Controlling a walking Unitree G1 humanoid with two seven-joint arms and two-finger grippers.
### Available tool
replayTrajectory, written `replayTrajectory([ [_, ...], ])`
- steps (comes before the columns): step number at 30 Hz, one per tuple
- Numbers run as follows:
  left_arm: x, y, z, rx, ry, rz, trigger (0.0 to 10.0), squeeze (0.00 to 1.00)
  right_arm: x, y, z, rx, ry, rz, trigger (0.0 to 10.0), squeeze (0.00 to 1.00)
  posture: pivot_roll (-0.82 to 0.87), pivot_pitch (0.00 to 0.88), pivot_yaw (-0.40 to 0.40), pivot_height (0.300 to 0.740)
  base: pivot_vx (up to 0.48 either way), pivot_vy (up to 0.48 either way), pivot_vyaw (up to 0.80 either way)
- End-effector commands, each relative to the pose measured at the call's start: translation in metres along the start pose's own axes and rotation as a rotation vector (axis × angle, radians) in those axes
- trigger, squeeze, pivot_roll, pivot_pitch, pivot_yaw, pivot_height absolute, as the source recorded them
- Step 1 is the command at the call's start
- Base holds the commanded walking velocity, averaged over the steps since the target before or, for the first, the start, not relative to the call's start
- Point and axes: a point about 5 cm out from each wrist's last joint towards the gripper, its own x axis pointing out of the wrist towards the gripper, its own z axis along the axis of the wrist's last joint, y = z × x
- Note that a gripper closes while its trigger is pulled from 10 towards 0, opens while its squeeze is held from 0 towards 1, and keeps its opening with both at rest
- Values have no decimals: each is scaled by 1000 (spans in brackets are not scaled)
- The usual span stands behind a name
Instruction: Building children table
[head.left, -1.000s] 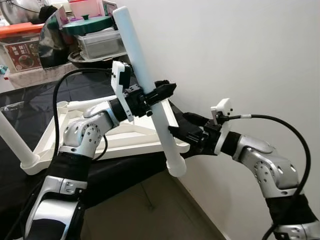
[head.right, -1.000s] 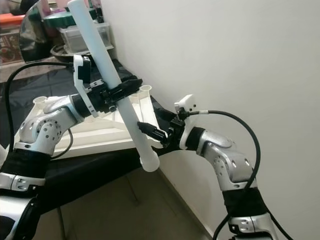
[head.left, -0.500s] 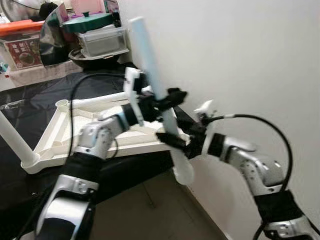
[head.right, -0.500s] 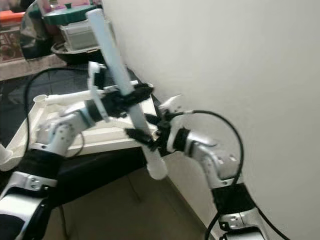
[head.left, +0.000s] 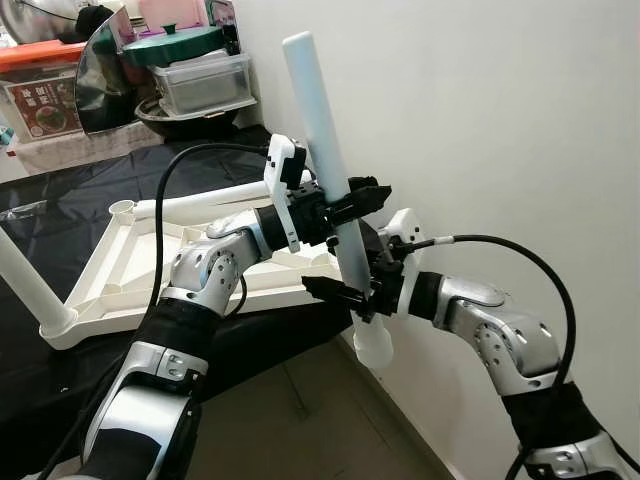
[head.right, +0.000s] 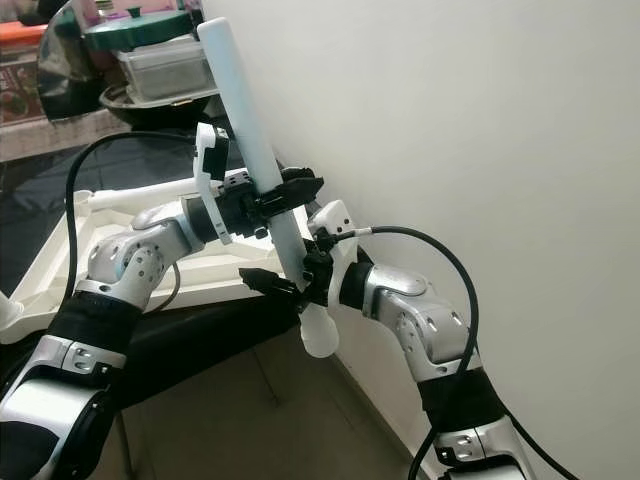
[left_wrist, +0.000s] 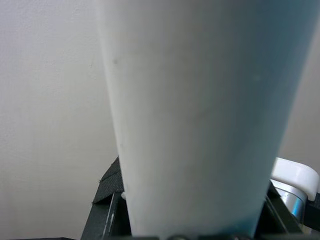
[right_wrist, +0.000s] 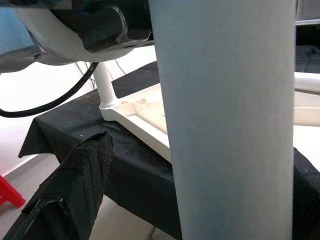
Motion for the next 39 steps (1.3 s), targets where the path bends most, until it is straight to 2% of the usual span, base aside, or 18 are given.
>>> replayTrajectory([
  [1,2,0,8,34,-23,-6,10000,0,8,3,-1,-10,28,22,10000,0,-33,0,52,740,0,0,0],
  [11,5,-2,3,34,-21,-14,10000,0,11,-6,-3,8,87,-39,10000,0,-37,0,53,740,0,0,0],
  [24,9,-4,-1,29,-28,-11,10000,0,17,-19,9,18,52,-113,10000,0,-42,0,50,740,0,0,0],
  [39,11,-4,-2,26,-34,-11,10000,0,24,-14,10,3,69,-97,10000,0,-51,0,55,740,0,0,0],
])
